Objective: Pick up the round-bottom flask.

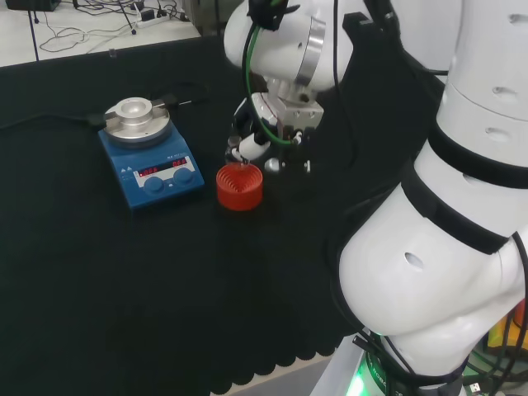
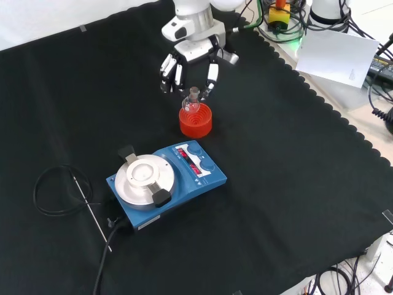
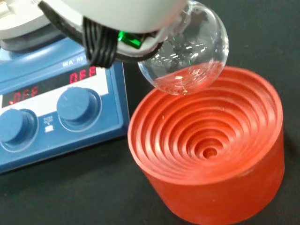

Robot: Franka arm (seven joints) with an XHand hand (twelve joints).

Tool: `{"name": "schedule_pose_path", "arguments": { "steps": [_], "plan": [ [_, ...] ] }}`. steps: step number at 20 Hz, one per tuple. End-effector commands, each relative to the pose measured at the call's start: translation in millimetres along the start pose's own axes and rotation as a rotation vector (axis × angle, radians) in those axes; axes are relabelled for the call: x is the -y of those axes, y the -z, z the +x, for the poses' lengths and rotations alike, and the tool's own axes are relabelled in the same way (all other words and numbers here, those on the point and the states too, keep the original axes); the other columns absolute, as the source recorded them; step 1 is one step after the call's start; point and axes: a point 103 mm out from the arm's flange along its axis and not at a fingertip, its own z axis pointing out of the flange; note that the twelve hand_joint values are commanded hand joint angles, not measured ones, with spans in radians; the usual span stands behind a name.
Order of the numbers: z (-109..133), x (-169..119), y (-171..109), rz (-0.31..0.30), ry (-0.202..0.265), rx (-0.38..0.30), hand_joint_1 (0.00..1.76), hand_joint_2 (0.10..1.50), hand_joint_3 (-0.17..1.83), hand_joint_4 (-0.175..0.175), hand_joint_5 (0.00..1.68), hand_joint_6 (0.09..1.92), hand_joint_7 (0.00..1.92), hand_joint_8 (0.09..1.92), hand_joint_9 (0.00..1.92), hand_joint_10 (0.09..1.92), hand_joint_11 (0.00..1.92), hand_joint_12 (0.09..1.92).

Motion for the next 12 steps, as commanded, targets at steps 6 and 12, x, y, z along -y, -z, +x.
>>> {"name": "schedule_pose_path", "arguments": {
  "steps": [6,12],
  "plan": [
    [19.1,-4.6,66.4,0.011,0.015,0.066,1.13,0.61,0.75,0.175,1.28,0.71,0.54,0.61,0.86,0.49,0.61,1.25],
    [29.1,-19.8,92.3,0.022,-0.002,0.037,1.13,0.60,0.76,0.175,1.28,0.70,0.54,0.61,0.86,0.49,0.61,1.25]
  ]
}}
